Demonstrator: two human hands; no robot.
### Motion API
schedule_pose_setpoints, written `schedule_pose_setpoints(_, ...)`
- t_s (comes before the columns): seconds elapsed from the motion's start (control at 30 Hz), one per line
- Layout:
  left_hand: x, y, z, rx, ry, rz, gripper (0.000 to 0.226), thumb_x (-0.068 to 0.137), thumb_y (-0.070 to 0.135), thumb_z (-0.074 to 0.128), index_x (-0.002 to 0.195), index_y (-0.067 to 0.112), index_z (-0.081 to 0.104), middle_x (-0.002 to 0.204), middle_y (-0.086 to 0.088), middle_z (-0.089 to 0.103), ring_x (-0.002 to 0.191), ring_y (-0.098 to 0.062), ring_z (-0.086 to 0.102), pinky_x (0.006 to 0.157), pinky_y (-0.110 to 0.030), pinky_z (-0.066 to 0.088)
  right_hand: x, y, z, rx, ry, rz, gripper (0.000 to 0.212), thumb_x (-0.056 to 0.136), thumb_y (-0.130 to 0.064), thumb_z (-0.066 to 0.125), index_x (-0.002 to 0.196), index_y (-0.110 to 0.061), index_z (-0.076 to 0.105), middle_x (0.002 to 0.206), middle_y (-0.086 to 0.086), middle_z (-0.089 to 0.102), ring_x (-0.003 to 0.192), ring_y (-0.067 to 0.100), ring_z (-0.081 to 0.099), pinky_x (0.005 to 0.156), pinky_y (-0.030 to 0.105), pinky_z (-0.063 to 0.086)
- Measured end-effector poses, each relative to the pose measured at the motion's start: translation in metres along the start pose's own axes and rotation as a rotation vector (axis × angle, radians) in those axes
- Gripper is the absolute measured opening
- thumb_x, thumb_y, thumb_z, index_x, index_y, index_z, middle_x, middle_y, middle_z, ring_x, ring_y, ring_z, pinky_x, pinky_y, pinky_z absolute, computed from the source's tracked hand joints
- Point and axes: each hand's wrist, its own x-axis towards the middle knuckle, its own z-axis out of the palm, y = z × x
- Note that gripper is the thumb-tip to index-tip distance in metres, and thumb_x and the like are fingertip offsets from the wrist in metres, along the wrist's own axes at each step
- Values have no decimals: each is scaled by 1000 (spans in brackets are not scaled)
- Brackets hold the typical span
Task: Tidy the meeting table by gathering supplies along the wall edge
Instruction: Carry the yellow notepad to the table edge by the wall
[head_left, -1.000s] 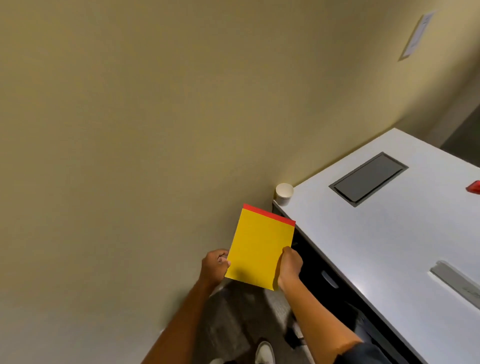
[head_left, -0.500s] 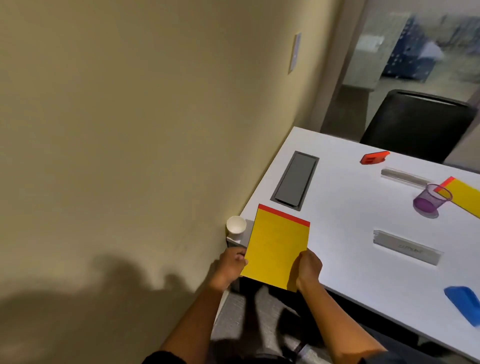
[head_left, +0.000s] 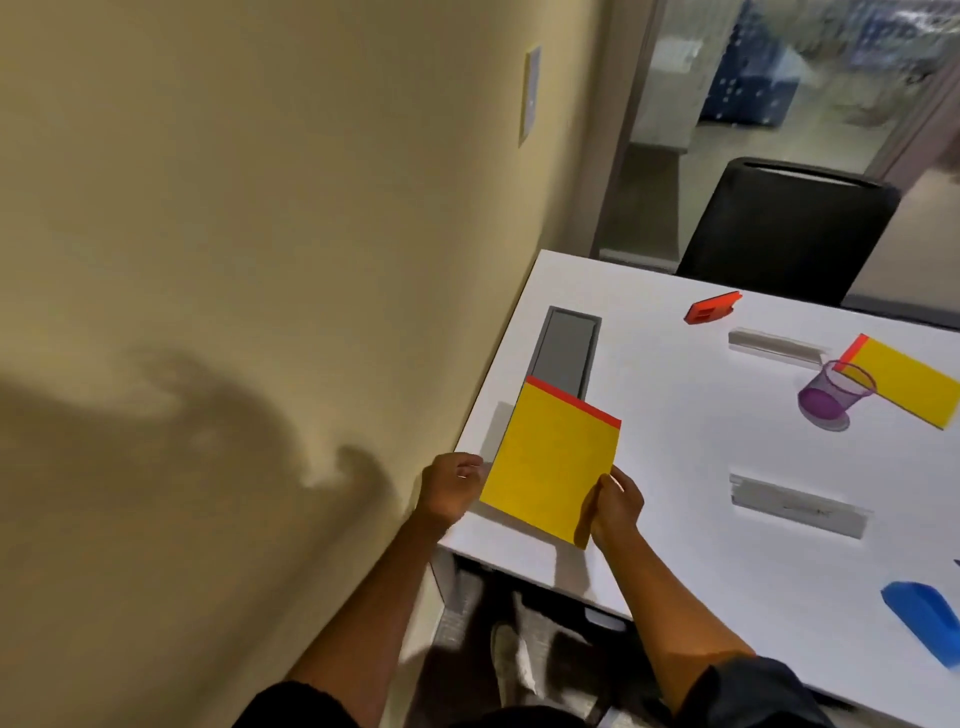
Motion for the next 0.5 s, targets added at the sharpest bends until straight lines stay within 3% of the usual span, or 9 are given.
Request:
schedule_pose_setpoints(0.2, 51, 20, -20, 198, 22, 1, 36, 95, 19, 52, 129, 6, 57, 128, -12, 61, 118, -25, 58, 99, -33, 47, 53, -9, 60, -112, 21, 29, 32, 95, -11, 52, 127, -15, 56, 133, 16, 54, 116, 37, 53, 94, 47, 46)
schedule_pose_setpoints(0.5, 95, 12, 6, 276, -39, -37, 55, 97, 27, 49, 147, 14, 31, 151, -6, 36, 139, -22, 33, 112, -35, 28, 105, -11, 104, -190, 74, 93, 33, 100, -10, 37, 129, -16, 51, 132, 16, 53, 117, 36, 52, 95, 44, 45)
